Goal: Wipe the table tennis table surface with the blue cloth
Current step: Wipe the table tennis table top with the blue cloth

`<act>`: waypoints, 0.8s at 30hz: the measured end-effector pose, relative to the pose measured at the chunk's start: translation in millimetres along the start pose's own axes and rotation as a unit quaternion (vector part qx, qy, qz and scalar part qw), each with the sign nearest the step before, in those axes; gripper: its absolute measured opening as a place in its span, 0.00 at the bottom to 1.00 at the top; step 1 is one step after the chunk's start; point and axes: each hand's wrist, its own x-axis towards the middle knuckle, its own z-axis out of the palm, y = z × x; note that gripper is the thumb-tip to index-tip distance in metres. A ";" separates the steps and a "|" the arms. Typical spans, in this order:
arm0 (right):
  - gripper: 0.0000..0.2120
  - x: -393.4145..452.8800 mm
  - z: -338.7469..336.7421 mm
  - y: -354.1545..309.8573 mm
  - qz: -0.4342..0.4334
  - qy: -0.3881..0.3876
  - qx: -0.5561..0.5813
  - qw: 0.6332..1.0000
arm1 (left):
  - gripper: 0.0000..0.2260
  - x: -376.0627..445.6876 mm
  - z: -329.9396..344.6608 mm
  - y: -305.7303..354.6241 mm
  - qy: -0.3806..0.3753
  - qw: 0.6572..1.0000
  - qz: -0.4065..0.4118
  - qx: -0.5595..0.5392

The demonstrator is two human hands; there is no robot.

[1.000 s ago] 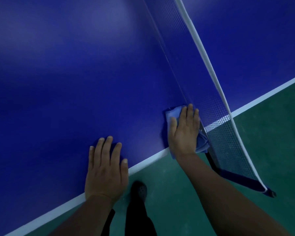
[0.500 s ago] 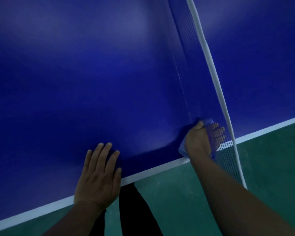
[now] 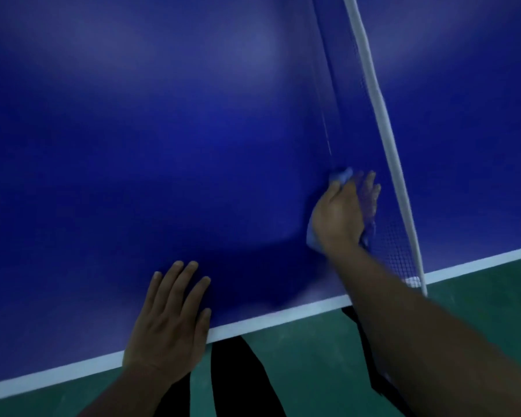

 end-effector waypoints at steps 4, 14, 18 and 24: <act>0.24 47.0 34.0 -64.5 -0.102 -0.010 -0.040 0.994 | 0.27 0.0 2.3 -1.5 -0.002 1.000 0.000 0.011; 0.25 -26.5 29.4 23.0 -0.366 -0.101 -0.160 0.911 | 0.25 -0.7 4.3 0.3 0.052 0.998 -0.021 0.004; 0.26 8.1 42.4 -37.1 -0.160 -0.045 -0.142 0.976 | 0.26 -1.4 4.7 -1.8 0.057 0.998 -0.024 -0.001; 0.25 -31.9 54.5 -38.5 -0.367 -0.118 -0.151 0.910 | 0.23 -2.3 1.7 1.1 0.073 0.997 -0.021 -0.006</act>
